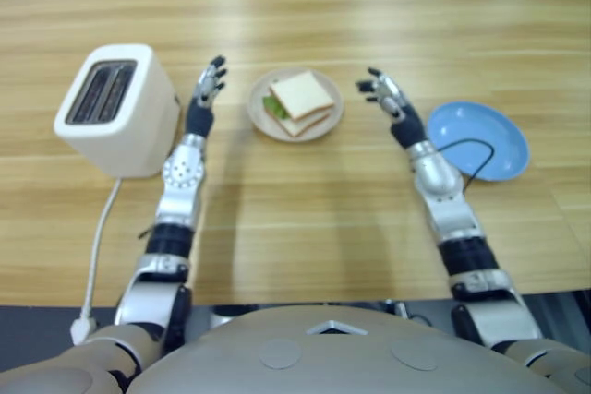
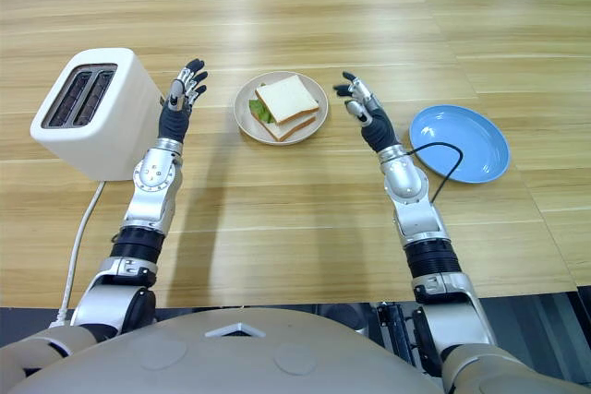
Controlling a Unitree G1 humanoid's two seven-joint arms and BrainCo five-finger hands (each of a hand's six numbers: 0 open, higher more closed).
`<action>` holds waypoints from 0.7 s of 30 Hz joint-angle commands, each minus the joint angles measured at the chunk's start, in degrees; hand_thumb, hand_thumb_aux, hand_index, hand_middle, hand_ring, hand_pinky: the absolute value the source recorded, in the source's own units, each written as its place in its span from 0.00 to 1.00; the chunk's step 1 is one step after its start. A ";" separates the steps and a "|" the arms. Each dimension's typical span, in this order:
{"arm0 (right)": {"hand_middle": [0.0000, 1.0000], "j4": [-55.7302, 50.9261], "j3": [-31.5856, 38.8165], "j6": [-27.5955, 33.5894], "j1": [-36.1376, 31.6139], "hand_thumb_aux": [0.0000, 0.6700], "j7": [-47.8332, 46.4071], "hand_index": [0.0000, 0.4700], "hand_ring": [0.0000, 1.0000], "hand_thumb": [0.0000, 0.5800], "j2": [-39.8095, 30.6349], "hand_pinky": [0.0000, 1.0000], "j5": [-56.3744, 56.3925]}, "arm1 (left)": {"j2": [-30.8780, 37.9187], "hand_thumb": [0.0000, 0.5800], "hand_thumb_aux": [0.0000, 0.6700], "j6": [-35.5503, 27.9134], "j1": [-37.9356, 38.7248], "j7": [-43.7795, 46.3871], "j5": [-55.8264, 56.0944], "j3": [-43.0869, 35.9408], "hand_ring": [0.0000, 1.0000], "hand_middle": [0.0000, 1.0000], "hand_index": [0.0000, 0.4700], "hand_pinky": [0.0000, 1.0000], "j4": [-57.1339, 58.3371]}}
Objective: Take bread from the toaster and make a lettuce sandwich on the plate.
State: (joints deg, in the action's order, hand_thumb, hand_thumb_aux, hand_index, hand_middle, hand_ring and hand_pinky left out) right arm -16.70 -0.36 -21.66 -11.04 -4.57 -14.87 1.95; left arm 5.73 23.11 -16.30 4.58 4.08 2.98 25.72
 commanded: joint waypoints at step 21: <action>0.00 -15.44 -5.79 -5.30 -0.91 0.00 0.14 0.00 0.00 0.00 6.71 0.00 3.53 | -3.15 0.00 0.00 10.97 -2.84 -3.01 -0.11 3.94 0.00 0.00 0.00 0.00 18.39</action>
State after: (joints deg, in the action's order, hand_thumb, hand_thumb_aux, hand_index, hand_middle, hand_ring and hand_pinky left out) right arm -31.34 -5.39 -26.85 -11.79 -4.45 -8.22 5.80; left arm 2.43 34.00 -18.96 1.74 4.54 6.73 42.92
